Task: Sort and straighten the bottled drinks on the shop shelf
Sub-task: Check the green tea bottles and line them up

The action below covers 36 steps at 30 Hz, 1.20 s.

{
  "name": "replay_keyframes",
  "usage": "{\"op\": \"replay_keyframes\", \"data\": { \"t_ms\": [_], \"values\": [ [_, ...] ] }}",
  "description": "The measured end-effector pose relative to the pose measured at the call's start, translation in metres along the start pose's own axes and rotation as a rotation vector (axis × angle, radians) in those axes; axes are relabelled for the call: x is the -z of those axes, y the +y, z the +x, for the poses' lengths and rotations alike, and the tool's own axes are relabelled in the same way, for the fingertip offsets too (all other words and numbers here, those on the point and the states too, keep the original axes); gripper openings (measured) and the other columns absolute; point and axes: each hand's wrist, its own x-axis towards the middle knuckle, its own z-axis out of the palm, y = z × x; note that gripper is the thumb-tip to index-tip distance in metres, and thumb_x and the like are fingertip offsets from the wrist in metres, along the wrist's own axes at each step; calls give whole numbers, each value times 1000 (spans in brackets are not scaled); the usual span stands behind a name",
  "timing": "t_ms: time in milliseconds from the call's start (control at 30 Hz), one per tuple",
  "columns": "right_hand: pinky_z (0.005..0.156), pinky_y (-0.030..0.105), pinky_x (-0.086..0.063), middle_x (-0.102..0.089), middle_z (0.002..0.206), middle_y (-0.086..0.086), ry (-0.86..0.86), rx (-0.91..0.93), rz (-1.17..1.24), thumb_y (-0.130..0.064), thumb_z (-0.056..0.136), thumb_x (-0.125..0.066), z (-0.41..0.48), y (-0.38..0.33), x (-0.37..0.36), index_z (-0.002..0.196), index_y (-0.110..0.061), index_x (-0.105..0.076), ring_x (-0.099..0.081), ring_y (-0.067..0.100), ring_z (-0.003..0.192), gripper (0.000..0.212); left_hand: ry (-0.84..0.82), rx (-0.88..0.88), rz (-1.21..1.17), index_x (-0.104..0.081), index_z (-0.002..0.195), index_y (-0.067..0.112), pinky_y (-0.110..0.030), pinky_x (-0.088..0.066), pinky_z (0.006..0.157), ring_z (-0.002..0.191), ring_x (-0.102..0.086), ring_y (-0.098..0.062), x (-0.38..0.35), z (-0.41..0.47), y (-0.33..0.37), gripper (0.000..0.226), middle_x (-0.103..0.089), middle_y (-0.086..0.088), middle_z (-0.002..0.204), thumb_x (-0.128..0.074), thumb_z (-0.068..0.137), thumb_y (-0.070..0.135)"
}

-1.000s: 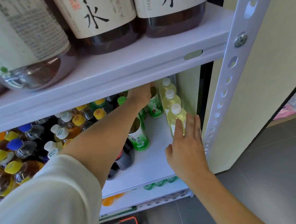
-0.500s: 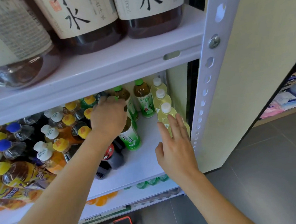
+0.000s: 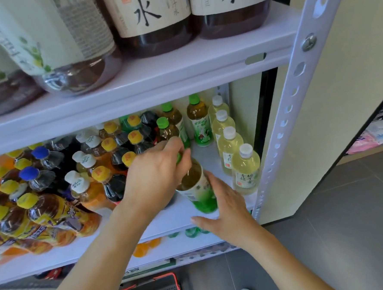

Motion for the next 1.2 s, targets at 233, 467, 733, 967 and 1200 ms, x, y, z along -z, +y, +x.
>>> {"op": "replay_keyframes", "data": {
  "t_ms": [233, 467, 733, 967, 1200],
  "values": [
    [65, 26, -54, -65, 94, -19, 91, 73, 212, -57, 65, -77, -33, -32, 12, 122, -53, -39, -64, 5, 80, 68, 194, 558, -928, -70, 72, 23, -28, -46, 59, 62, -56, -13, 32, -7, -15, 30, -63, -4, 64, -61, 87, 47],
    [72, 47, -56, -72, 85, 1, -21, 23, 448, -49, 67, -79, -62, -61, 24, 123, -51, -45, -66, 26, 73, 66, 55, 714, -1503, -79, 87, 24, -32, -59, 77, 81, -71, -21, 31, -29, -12, 35, -75, -8, 87, -62, 82, 54],
    [76, 46, -59, -73, 87, 6, -61, -43, 578, -42, 65, -81, -73, -74, 22, 121, -46, -52, -69, 27, 76, 63, 62, 752, -1645, -77, 97, 13, -35, -56, 88, 94, -69, -25, 35, -47, -6, 43, -74, -14, 101, -60, 79, 48],
    [66, 33, -57, -71, 79, -11, 167, -58, 273, -59, 61, -73, -77, -87, 8, 118, -51, -46, -65, 9, 65, 63, 44, 733, -1480, -67, 115, 12, -39, -53, 88, 96, -66, -20, 32, -59, -7, 48, -70, -18, 113, -59, 83, 45],
    [67, 36, -52, -59, 96, -14, 335, -42, -232, -66, 65, -63, -77, -97, 9, 130, -53, -30, -57, 11, 85, 74, -25, 650, -1495, -53, 130, 28, -34, -60, 70, 97, -72, -23, 22, -72, 3, 60, -72, -5, 108, -78, 76, 38]
  ]
}}
